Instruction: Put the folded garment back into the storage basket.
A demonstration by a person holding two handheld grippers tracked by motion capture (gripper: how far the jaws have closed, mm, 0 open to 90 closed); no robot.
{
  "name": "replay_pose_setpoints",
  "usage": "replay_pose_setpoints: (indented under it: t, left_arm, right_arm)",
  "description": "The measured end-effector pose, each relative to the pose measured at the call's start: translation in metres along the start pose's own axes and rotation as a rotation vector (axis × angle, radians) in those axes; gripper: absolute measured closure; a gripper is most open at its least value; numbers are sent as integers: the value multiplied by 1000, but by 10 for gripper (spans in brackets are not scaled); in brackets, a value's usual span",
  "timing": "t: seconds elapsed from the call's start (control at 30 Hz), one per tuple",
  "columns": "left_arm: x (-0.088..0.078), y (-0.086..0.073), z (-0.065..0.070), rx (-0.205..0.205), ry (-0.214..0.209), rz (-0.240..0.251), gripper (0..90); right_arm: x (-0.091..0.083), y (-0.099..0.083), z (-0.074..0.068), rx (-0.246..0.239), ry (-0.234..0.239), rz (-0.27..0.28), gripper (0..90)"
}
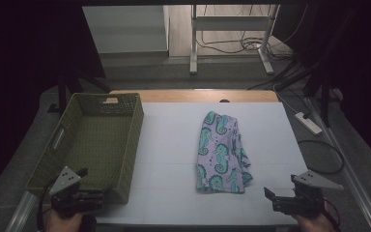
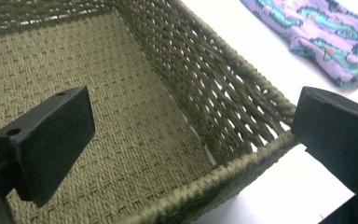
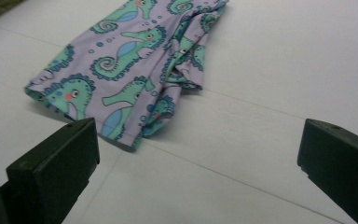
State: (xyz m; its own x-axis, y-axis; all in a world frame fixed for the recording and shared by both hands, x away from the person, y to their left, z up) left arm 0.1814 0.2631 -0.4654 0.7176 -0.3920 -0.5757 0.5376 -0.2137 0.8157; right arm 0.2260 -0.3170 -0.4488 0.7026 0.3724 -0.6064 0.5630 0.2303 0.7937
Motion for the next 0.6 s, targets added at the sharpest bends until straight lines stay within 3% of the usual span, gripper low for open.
replay_pose_setpoints:
  t: [0.13, 0.6]
  left_arm:
    - [-1, -2, -2, -11, -10, 4, 0]
    - [-4, 0, -2, -13, -11, 22, 0]
  right_arm:
    - [3, 2, 0, 5, 21, -11, 0]
    - [1, 2, 0, 3, 19, 1, 0]
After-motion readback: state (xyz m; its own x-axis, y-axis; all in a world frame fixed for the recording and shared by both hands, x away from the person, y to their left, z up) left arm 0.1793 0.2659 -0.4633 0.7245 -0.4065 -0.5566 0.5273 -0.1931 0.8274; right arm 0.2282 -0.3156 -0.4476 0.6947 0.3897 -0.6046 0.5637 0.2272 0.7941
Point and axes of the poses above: each handheld gripper's, and its own axes: x roughly forward along the jaws, y roughly out of its top, z roughly to its right, the point moved 1 cm from there along x, roughly forward along the jaws, and after that the axes turned 2 degrees about x, right-handed, at the moved point
